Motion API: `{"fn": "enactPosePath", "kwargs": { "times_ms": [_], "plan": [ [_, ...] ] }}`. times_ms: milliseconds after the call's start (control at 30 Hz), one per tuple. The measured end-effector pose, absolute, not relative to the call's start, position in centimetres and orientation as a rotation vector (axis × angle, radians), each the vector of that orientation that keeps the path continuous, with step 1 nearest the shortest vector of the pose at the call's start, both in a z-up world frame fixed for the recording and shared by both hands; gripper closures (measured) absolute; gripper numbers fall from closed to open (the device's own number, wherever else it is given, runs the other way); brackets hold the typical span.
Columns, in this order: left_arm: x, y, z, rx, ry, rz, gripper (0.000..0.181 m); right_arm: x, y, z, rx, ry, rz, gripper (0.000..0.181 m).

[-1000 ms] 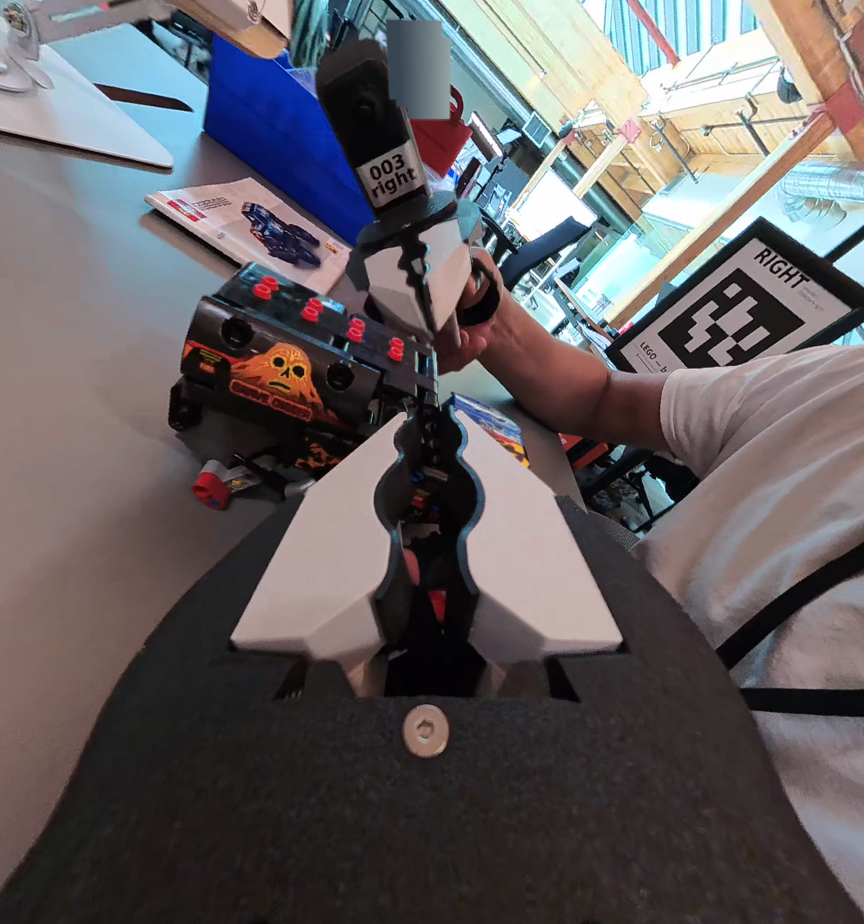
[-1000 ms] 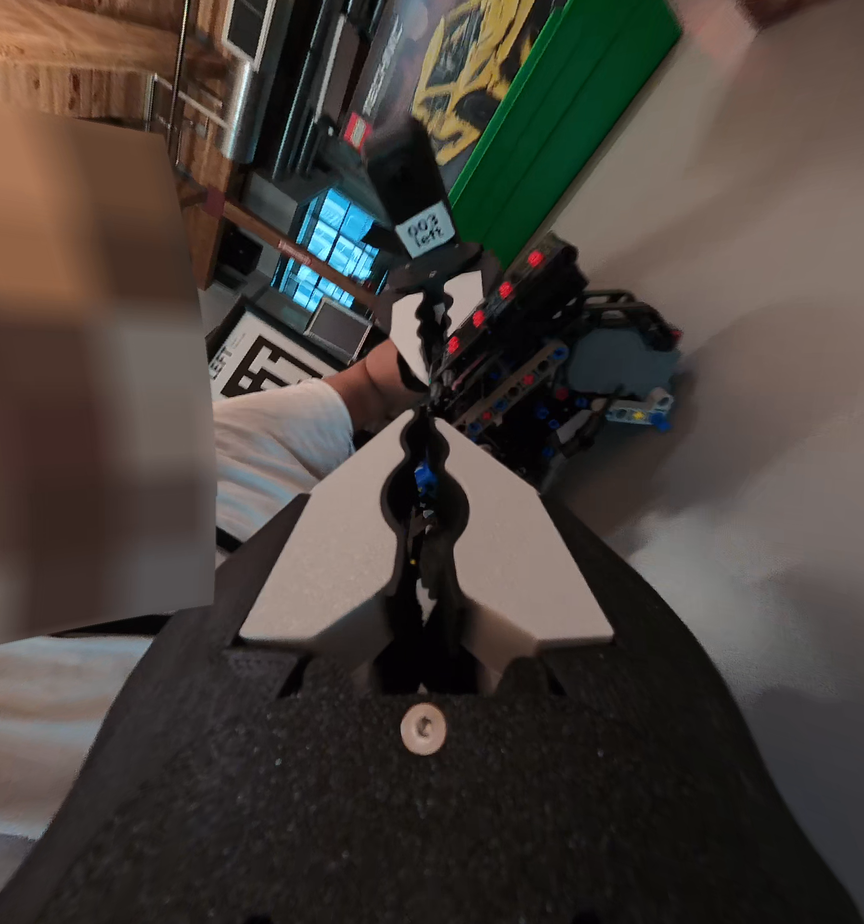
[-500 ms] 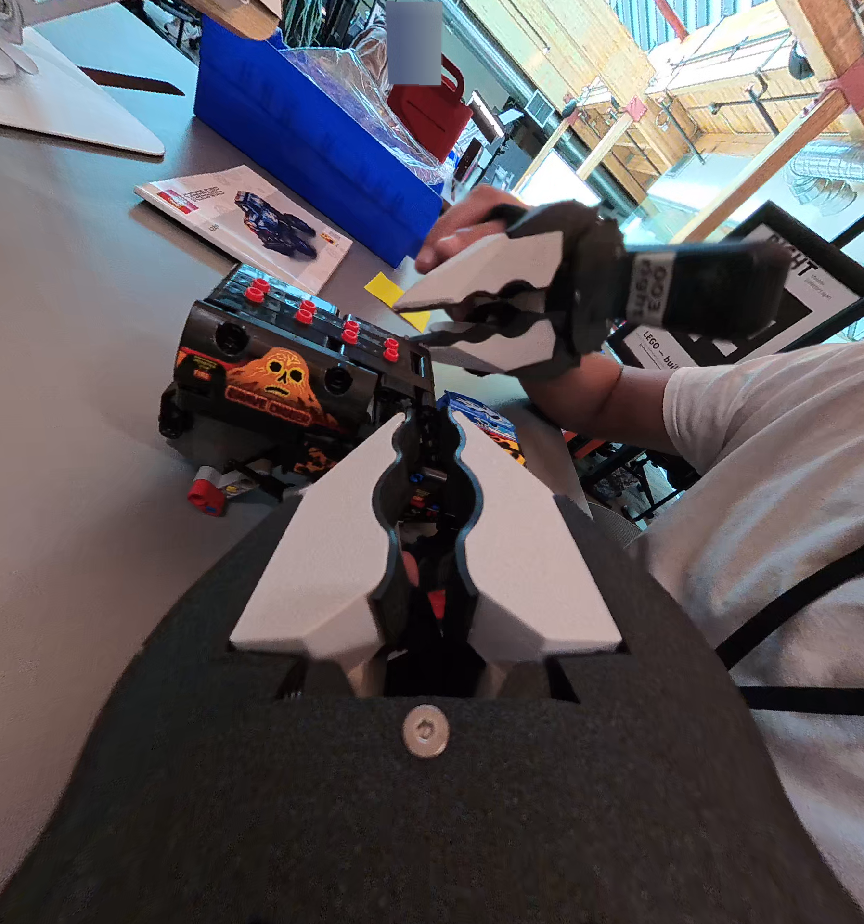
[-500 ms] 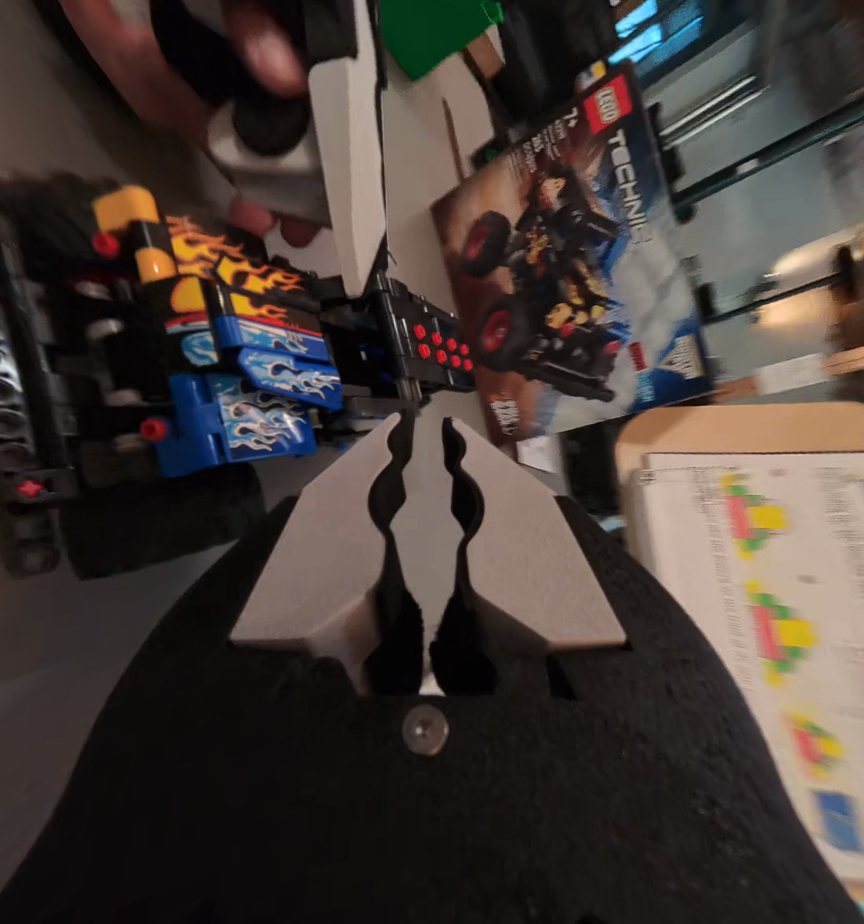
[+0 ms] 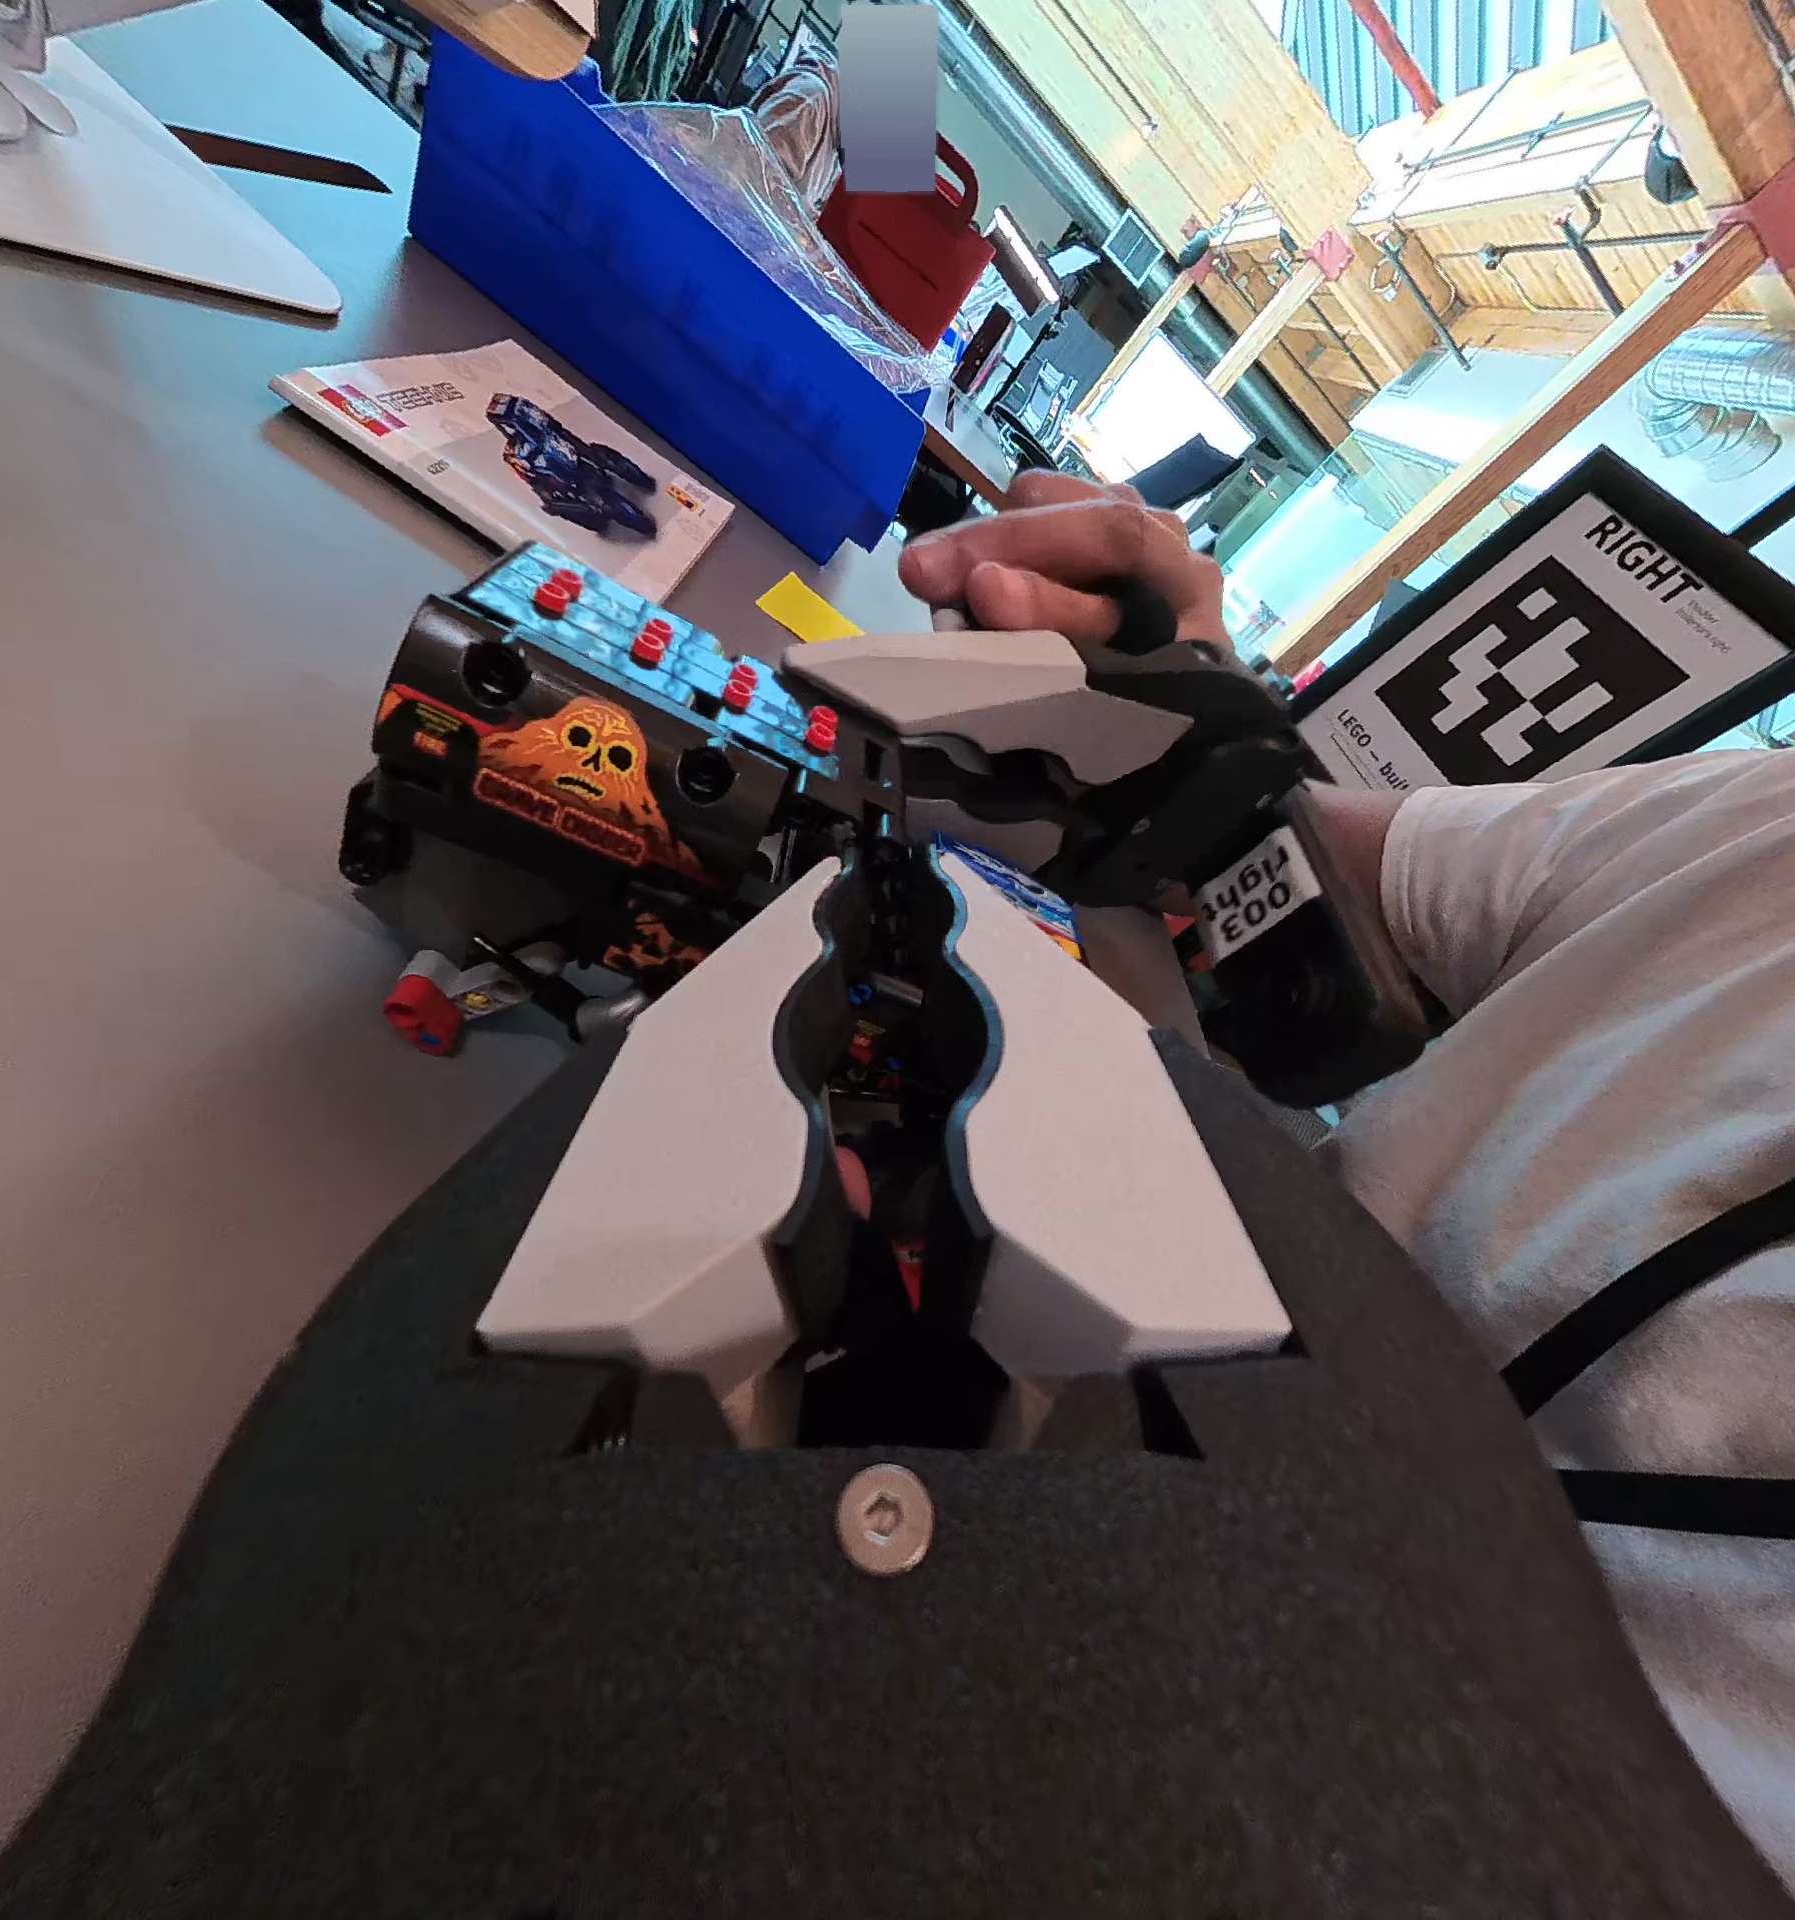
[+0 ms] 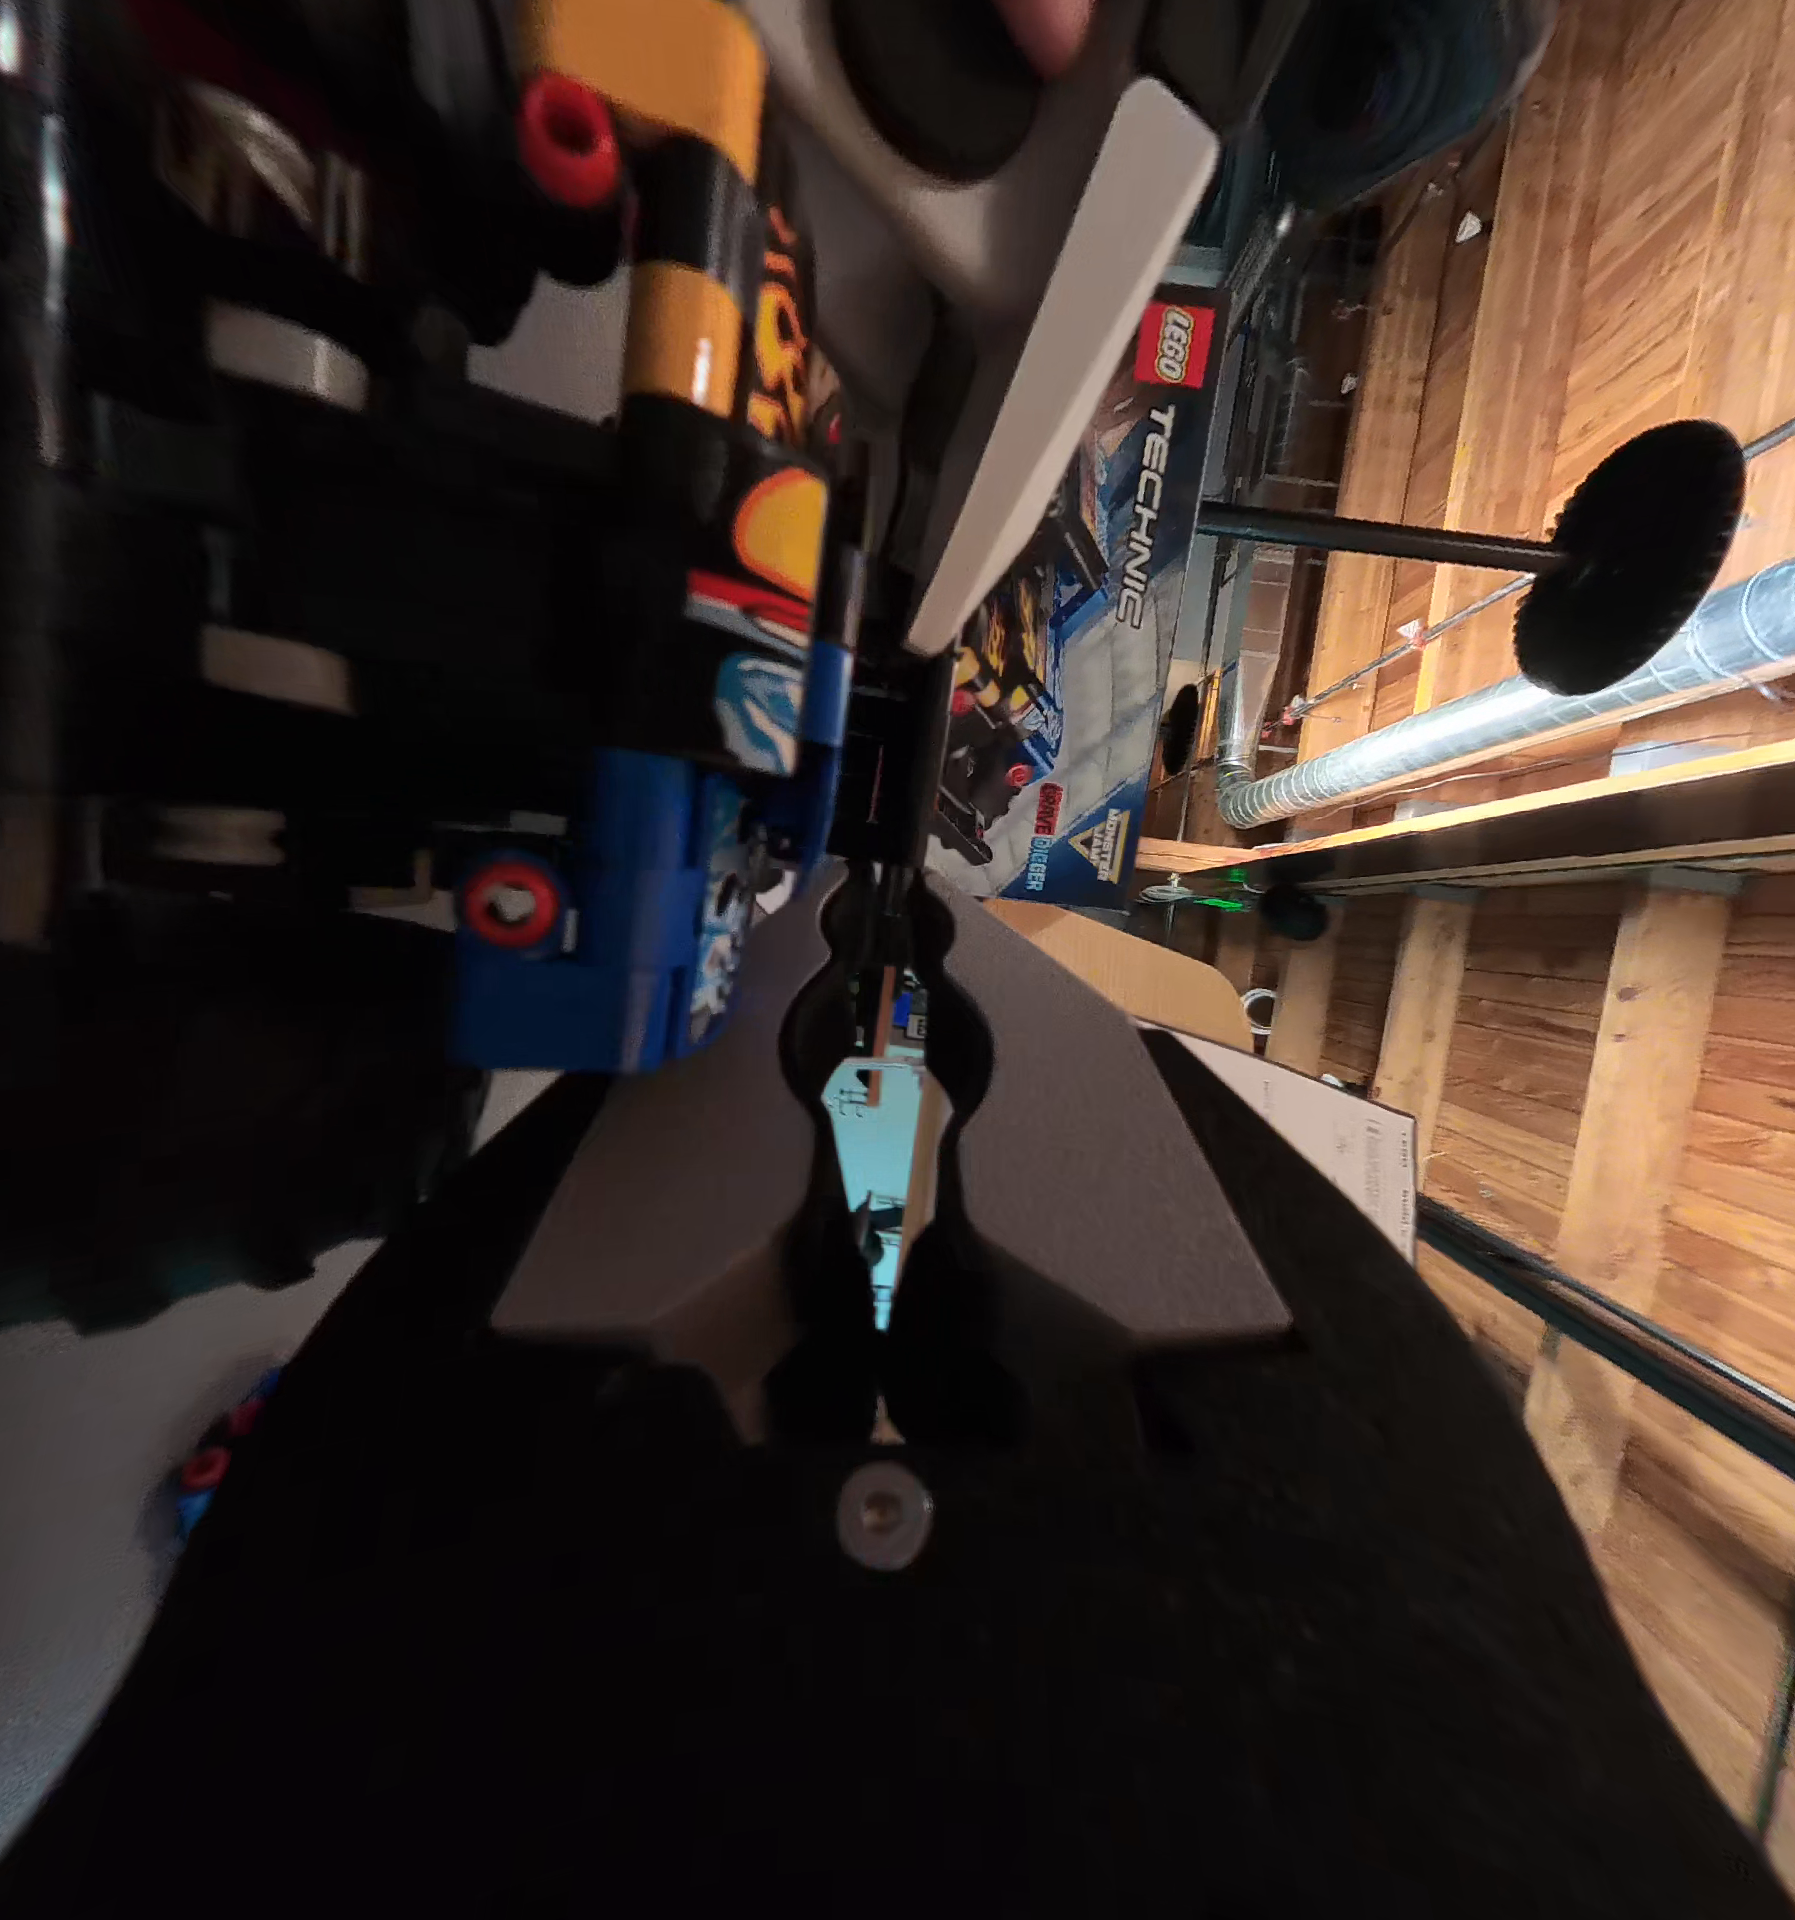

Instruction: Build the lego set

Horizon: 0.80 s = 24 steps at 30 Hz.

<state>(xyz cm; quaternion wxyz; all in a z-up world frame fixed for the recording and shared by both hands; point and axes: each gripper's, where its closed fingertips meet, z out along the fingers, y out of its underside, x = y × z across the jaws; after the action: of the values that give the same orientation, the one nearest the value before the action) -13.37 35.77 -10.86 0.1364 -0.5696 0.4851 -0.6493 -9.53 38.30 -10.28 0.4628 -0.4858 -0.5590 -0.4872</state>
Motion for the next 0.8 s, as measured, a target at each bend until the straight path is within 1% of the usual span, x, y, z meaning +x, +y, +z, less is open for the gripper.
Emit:
{"fn": "enactPosePath", "kwargs": {
  "times_ms": [33,67,167,200,367,400,433,467,500,633,700,800],
  "plan": [
    [-13.3,35.8,-10.9,-1.653,1.402,-1.879,0.174,-9.5,38.3,-10.3,-1.19,-1.39,-1.21,0.177],
    [-13.3,35.8,-10.9,-1.658,1.4,-1.879,0.169,-9.5,38.3,-10.3,-1.188,-1.393,-1.218,0.178],
    [-13.3,35.9,-10.9,-1.654,1.39,-1.862,0.169,-9.4,38.3,-10.3,-1.194,-1.397,-1.24,0.179],
    [-13.3,36.0,-10.9,-1.655,1.385,-1.859,0.174,-9.4,38.4,-10.3,-1.196,-1.394,-1.233,0.18],
    [-13.5,36.0,-11.0,-1.639,1.394,-1.88,0.174,-9.2,38.3,-10.1,-1.15,-1.394,-1.217,0.181],
    [-13.6,36.1,-11.0,-1.633,1.401,-1.866,0.169,-8.9,38.3,-10.1,-1.148,-1.401,-1.237,0.181],
    [-13.8,36.5,-11.0,-1.631,1.394,-1.853,0.169,-8.1,38.3,-10.0,-1.144,-1.401,-1.27,0.181],
    [-13.8,37.0,-11.0,-1.636,1.369,-1.844,0.169,-7.6,38.5,-10.2,-1.176,-1.402,-1.251,0.181],
    [-13.7,37.4,-10.9,-1.641,1.344,-1.838,0.174,-8.0,38.5,-10.6,-1.203,-1.403,-1.195,0.181],
    [-13.2,36.8,-10.9,-1.63,1.395,-1.803,0.174,-8.5,38.6,-10.1,-1.198,-1.354,-1.209,0.181],
    [-13.1,36.9,-10.9,-1.648,1.361,-1.828,0.174,-7.9,38.3,-9.8,-1.206,-1.367,-1.223,0.175],
    [-12.9,37.2,-10.9,-1.661,1.327,-1.823,0.174,-9.4,37.5,-9.6,-1.135,-1.444,-1.199,0.173]
  ]
}}
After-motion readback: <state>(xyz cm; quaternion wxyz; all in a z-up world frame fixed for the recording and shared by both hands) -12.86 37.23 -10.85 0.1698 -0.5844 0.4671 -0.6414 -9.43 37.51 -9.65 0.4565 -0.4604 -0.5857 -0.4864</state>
